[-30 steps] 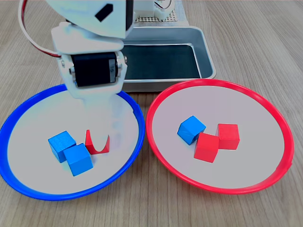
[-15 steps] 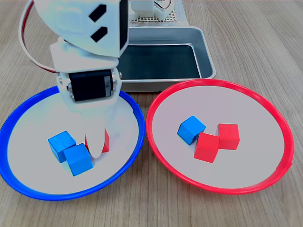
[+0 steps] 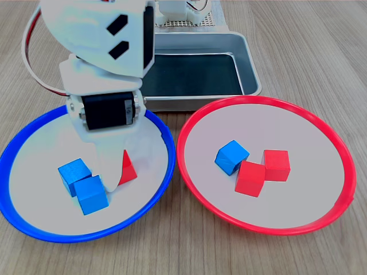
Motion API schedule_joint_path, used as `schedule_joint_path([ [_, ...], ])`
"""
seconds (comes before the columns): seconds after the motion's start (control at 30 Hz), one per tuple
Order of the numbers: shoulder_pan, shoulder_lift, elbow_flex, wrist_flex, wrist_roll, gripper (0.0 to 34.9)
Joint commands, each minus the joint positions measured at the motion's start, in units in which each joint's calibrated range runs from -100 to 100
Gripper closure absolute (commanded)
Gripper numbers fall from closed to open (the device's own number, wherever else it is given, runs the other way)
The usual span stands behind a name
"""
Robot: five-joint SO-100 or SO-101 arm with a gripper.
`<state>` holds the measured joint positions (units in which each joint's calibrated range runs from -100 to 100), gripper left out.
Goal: Relocate any misplaced blocks to their matching dishes.
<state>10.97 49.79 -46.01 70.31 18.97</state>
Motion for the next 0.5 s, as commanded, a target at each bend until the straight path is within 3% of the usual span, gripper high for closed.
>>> schedule_joint_path([
  [0.0,-0.48,-0.62,-0.83,-0.6,0.29,27.0],
  [0.47,-1.99,-2.49,2.08,0.06,0.63,22.7],
])
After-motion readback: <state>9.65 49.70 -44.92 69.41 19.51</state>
